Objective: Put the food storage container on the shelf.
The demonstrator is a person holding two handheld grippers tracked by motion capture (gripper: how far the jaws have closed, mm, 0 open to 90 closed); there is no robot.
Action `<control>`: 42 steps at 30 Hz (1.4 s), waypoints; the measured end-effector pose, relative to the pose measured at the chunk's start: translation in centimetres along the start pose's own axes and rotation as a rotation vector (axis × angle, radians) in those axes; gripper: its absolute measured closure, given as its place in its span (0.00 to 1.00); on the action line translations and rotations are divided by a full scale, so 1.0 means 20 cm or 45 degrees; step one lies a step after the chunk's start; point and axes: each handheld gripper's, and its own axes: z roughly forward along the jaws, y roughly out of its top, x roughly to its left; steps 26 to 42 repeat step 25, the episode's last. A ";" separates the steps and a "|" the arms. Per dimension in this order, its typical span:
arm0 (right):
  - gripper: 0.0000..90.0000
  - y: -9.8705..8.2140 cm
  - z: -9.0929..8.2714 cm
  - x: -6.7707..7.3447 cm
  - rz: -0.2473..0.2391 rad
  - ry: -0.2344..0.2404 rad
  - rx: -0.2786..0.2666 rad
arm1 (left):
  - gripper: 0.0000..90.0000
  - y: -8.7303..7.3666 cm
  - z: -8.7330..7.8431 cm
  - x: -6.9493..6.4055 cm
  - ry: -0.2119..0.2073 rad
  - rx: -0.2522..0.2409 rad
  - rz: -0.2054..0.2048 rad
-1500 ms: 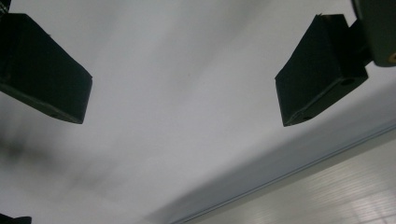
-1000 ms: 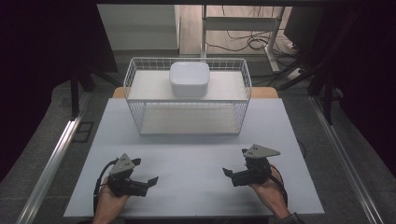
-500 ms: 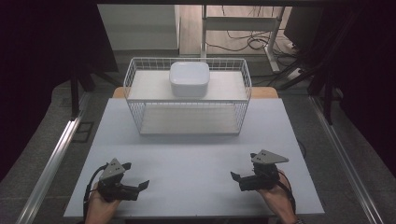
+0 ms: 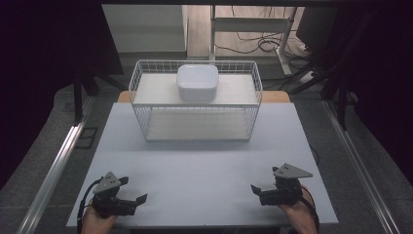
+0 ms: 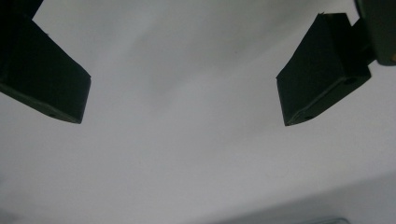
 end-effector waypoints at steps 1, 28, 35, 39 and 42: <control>0.00 -0.01 0.00 -0.01 0.006 -0.004 0.004 | 0.03 0.00 0.00 0.00 0.001 0.005 -0.003; 0.00 -0.15 -0.01 -0.07 0.158 0.021 0.137 | 0.03 -0.03 0.02 0.04 0.003 0.078 -0.077; 0.00 -0.15 -0.01 -0.07 0.158 0.021 0.137 | 0.03 -0.03 0.02 0.04 0.003 0.078 -0.077; 0.00 -0.15 -0.01 -0.07 0.158 0.021 0.137 | 0.03 -0.03 0.02 0.04 0.003 0.078 -0.077; 0.00 -0.15 -0.01 -0.07 0.158 0.021 0.137 | 0.03 -0.03 0.02 0.04 0.003 0.078 -0.077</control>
